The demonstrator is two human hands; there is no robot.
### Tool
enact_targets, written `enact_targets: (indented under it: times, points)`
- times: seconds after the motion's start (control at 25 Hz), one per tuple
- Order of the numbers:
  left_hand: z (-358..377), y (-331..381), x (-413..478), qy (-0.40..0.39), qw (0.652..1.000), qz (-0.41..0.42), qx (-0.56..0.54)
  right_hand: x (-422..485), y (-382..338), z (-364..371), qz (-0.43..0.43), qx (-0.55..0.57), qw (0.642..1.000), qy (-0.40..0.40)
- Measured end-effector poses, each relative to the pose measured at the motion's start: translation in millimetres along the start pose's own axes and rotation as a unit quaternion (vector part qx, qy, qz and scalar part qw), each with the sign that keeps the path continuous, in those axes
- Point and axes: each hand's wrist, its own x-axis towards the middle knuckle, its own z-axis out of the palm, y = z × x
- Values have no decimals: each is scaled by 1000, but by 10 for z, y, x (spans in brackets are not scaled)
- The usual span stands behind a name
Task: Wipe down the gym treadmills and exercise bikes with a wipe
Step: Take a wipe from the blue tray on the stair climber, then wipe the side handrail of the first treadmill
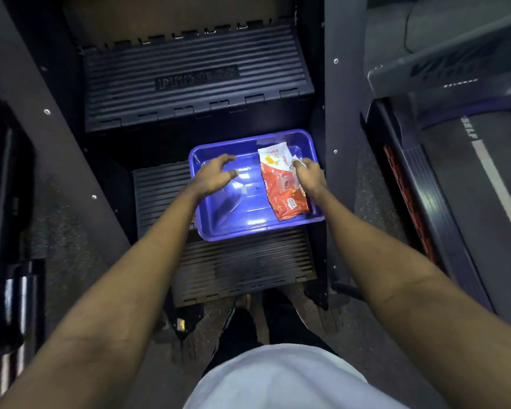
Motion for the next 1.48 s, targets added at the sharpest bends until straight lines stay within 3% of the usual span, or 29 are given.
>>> enact_targets:
  times: [0.12,0.28,0.6,0.84,1.04,1.32,1.48]
  points:
    - [-107,50,-167,8,999,33,27,-251,-106,-66,28,44,998,19]
    - [-215,81,-462,11,994,85,62,-687,-66,-167,-31,72,995,55]
    - [-329,8,-1299,9,982,147,117,-1720,-25,-142,-59,95,990,89]
    - [-311,120,-1880,34,975,186,121,-2379,13,-263,-100,8,992,80]
    - [-168,235,-2397,54,972,198,114,-2827,179,-499,-141,67,982,110]
    - [195,344,-3123,64,963,236,116,-3575,533,-735,-164,-20,977,134]
    - [374,578,-3473,50,952,282,106,-4153,706,-975,-176,-8,971,162]
